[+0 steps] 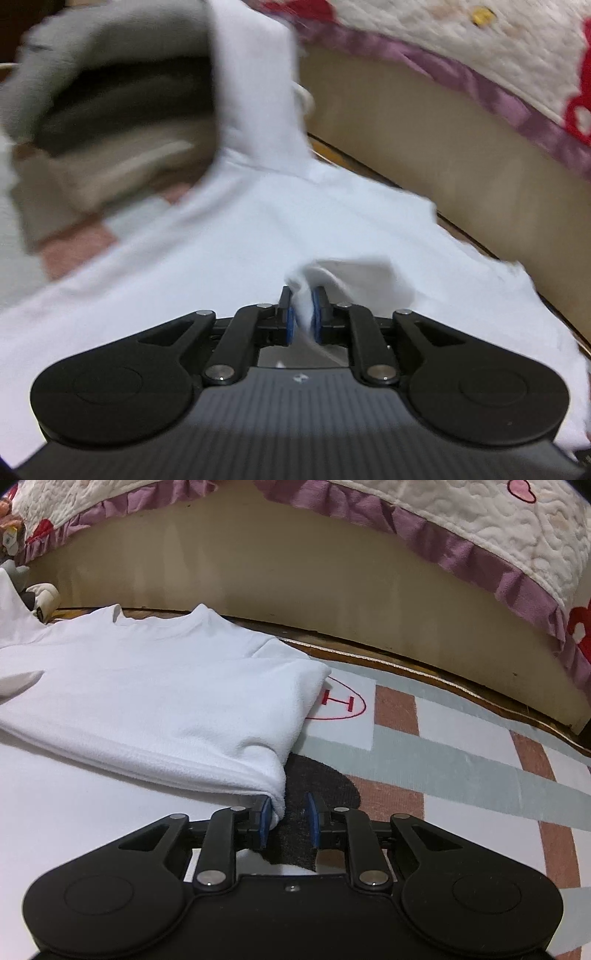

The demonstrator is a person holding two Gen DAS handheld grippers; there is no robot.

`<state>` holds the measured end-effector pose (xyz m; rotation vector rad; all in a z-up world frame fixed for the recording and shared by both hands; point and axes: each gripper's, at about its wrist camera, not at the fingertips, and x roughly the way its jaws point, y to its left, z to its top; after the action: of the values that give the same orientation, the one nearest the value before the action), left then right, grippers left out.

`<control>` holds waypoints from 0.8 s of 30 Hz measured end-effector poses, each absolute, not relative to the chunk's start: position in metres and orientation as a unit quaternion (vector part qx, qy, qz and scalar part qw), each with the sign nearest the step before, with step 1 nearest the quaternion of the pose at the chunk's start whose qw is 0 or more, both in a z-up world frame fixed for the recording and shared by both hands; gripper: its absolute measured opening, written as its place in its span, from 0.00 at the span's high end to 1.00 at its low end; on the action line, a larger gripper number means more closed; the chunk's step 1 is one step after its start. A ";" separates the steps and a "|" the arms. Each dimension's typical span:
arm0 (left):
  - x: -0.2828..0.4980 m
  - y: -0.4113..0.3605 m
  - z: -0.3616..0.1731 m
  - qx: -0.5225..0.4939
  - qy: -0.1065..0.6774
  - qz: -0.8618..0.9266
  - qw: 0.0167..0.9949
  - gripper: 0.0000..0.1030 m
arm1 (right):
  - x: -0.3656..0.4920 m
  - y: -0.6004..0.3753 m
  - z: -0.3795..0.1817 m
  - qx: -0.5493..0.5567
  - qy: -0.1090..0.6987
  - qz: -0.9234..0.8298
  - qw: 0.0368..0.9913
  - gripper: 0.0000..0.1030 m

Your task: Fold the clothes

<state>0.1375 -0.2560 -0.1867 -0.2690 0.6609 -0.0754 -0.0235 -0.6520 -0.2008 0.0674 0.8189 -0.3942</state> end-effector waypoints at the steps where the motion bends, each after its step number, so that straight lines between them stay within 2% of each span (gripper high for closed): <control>1: 0.136 -0.250 -0.187 -0.127 0.309 -0.025 0.942 0.90 | -0.024 -0.652 -0.200 0.032 0.396 -0.191 0.897 0.79; 5: 0.141 -0.227 -0.190 -0.140 0.321 -0.081 0.933 0.90 | -0.023 -0.654 -0.198 0.034 0.407 -0.181 0.895 0.78; 6: 0.139 -0.227 -0.187 -0.136 0.319 -0.097 0.933 0.87 | -0.024 -0.656 -0.197 0.041 0.410 -0.171 0.895 0.78; 8: 0.136 -0.232 -0.182 -0.109 0.310 -0.130 0.935 0.74 | -0.025 -0.659 -0.195 0.055 0.414 -0.153 0.896 0.78; 9: 0.138 -0.238 -0.182 -0.094 0.317 -0.142 0.933 0.54 | -0.025 -0.661 -0.193 0.062 0.416 -0.143 0.896 0.78; 10: 0.140 -0.245 -0.183 -0.081 0.324 -0.152 0.930 0.45 | -0.026 -0.662 -0.192 0.069 0.418 -0.134 0.896 0.78; 13: 0.157 -0.255 -0.197 -0.081 0.367 -0.149 0.914 0.45 | -0.027 -0.667 -0.188 0.091 0.423 -0.106 0.895 0.79; 15: 0.164 -0.261 -0.200 -0.070 0.367 -0.153 0.915 0.44 | -0.029 -0.672 -0.185 0.110 0.424 -0.085 0.895 0.78; 16: 0.167 -0.263 -0.201 -0.064 0.367 -0.156 0.915 0.44 | -0.033 -0.677 -0.183 0.132 0.416 -0.069 0.897 0.74; 17: 0.169 -0.266 -0.202 -0.057 0.368 -0.163 0.914 0.46 | -0.036 -0.682 -0.180 0.153 0.409 -0.053 0.898 0.69; 18: 0.169 -0.268 -0.202 -0.049 0.365 -0.170 0.914 0.50 | -0.039 -0.686 -0.179 0.175 0.400 -0.042 0.899 0.58; 19: 0.169 -0.270 -0.202 -0.040 0.363 -0.177 0.914 0.77 | -0.040 -0.690 -0.179 0.197 0.389 -0.042 0.899 0.57; 20: 0.168 -0.273 -0.201 -0.022 0.361 -0.184 0.914 0.90 | -0.040 -0.693 -0.180 0.212 0.382 -0.043 0.898 0.57; 21: 0.165 -0.275 -0.199 -0.005 0.351 -0.193 0.916 0.96 | -0.037 -0.692 -0.182 0.206 0.387 -0.048 0.897 0.57; 24: 0.148 -0.275 -0.184 0.004 0.302 -0.197 0.933 0.97 | -0.023 -0.668 -0.191 0.080 0.411 -0.096 0.903 0.57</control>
<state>0.1483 -0.2745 -0.1838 0.0073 0.6182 -0.4039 -0.0233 -0.6678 -0.1910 0.1645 0.8492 -0.1989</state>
